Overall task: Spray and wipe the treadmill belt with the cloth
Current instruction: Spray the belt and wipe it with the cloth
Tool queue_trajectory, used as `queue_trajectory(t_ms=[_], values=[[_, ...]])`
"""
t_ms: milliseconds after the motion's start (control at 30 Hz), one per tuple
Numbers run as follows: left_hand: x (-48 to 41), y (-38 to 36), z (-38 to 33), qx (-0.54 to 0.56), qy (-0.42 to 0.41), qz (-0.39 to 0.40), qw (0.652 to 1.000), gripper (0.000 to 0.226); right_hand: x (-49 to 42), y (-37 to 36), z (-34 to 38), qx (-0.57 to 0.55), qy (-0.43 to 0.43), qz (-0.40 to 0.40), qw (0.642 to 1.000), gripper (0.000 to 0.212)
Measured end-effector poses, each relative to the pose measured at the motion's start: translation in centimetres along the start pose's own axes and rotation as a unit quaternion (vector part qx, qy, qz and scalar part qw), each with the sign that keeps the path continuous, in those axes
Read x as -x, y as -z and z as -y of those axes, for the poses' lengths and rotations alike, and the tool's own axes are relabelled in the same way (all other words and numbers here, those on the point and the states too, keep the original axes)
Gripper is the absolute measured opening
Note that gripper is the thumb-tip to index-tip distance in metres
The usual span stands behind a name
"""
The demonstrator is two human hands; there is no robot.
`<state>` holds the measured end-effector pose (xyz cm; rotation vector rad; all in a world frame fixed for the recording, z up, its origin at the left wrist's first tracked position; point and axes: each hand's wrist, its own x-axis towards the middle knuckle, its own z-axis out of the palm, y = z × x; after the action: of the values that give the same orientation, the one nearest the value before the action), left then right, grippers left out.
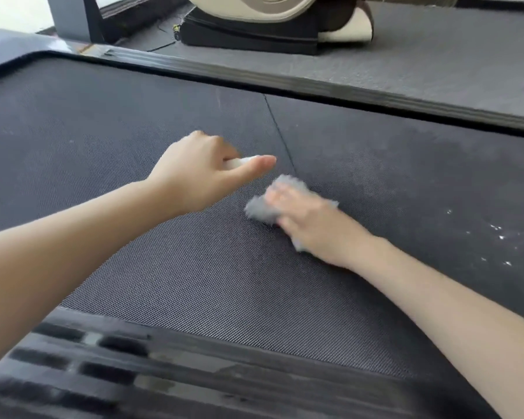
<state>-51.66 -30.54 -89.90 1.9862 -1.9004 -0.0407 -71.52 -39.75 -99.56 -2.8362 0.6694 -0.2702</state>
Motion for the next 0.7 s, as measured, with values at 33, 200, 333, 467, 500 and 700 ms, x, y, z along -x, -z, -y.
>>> queue_trajectory(t_ms=[33,200,333,467,500,700], values=[[0.2,0.0,0.0,-0.002,0.003,0.005,1.0,0.092,-1.0,0.6,-1.8,0.021,-0.05,0.008,0.999,0.049],[0.4,0.3,0.3,-0.004,0.013,0.012,1.0,0.091,-0.5,1.9,-0.7,-0.026,-0.142,0.005,0.99,0.05],[0.3,-0.9,-0.2,-0.01,0.008,0.036,0.999,0.09,2.9,1.1,0.5,-0.063,-0.076,-0.009,0.995,0.05],[0.1,-2.1,-0.9,-0.033,-0.005,0.061,0.998,0.085,3.5,1.9,-1.8,-0.017,-0.14,-0.001,0.99,0.05],[0.0,-2.4,-1.1,-0.034,-0.006,0.065,0.997,0.085,3.7,2.1,-2.4,-0.01,-0.165,-0.001,0.986,0.05],[-0.3,-3.1,-1.7,-0.054,0.008,0.036,0.998,0.074,5.8,3.0,-4.2,-0.021,-0.217,-0.006,0.976,0.052]])
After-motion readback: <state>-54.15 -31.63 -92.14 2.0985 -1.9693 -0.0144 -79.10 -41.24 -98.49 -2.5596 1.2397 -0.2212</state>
